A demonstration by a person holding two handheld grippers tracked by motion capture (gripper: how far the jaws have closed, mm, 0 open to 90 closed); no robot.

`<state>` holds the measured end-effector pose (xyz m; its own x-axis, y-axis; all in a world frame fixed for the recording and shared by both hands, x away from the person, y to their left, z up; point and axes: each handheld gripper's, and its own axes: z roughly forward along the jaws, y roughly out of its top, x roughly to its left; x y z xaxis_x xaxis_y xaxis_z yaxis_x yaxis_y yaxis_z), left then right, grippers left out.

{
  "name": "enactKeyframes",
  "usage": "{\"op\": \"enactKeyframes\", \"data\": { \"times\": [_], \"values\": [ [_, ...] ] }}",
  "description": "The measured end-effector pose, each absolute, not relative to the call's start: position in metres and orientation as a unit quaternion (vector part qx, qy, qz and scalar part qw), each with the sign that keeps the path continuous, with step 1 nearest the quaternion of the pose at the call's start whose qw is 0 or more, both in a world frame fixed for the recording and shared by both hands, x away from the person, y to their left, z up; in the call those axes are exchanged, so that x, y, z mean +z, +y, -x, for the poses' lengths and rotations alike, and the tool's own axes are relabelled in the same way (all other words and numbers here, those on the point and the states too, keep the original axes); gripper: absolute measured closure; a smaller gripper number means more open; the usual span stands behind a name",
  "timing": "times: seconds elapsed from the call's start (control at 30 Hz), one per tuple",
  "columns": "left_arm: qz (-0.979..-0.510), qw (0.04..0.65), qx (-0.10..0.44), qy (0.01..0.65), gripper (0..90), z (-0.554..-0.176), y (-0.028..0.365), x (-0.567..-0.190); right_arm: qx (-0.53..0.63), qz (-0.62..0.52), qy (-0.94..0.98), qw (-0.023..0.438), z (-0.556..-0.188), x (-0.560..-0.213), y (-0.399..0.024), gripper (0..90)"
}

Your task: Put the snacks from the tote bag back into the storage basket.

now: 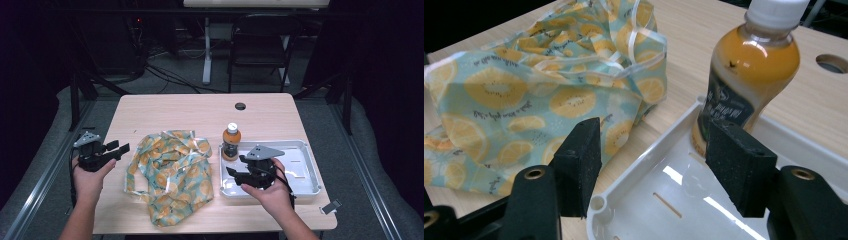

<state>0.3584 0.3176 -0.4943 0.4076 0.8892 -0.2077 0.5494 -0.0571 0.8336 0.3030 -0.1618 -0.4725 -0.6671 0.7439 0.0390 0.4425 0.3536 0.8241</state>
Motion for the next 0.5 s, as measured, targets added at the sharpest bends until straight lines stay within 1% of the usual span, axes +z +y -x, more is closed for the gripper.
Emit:
{"op": "enactKeyframes", "data": {
  "times": [0.4, 0.47, 0.5],
  "values": [
    [-0.703, 0.457, 0.186, 0.512, 47.2, -0.358, 0.318, -0.494, 0.425, -0.380, 0.804, 0.167, -0.291, -0.505, -0.164, 40.3],
    [-0.702, 0.458, 0.186, 0.512, 47.2, -0.358, 0.318, -0.495, 0.417, -0.376, 0.810, 0.170, -0.288, -0.511, -0.164, 41.2],
    [-0.703, 0.457, 0.186, 0.512, 47.2, -0.358, 0.318, -0.495, 0.419, -0.370, 0.812, 0.169, -0.285, -0.516, -0.164, 43.6]
  ]
}}
